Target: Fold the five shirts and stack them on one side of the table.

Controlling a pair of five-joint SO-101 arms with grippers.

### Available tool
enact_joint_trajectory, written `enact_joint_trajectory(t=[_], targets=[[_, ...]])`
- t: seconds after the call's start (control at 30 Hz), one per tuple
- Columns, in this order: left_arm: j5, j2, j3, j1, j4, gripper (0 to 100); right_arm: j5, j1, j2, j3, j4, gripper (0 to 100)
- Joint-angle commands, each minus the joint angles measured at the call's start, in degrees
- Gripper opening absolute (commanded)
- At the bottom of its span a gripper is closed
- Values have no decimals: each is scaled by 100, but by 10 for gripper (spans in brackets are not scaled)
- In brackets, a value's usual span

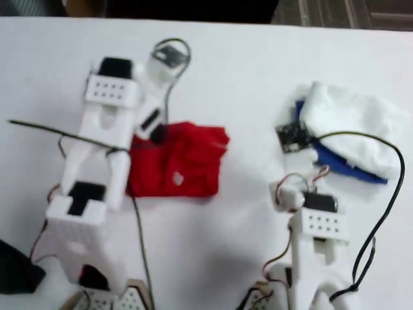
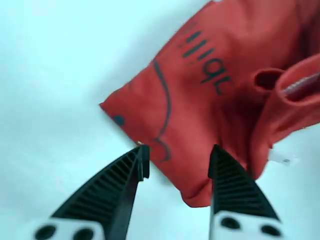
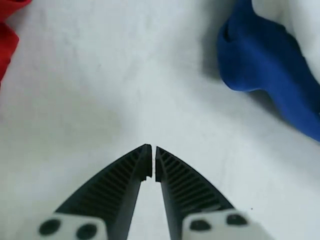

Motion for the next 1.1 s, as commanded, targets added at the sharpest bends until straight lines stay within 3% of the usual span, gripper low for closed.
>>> enact_joint_trajectory(t=[0.0, 0.13, 0.27, 0.6, 1.07], targets=[[-35, -378, -224, -246, -211, 214, -53, 4, -189, -35, -84, 22], [-26, -167, 171, -255, -519, 199, -53, 4, -189, -35, -84, 22], [132, 167, 734, -281, -1108, 11, -53, 13, -189, -35, -84, 22], [457, 264, 778, -105, -1503, 26, -53, 40, -171, -35, -84, 22], [422, 1046, 1033, -765, -2022, 26, -44, 4, -189, 237, -330, 22]])
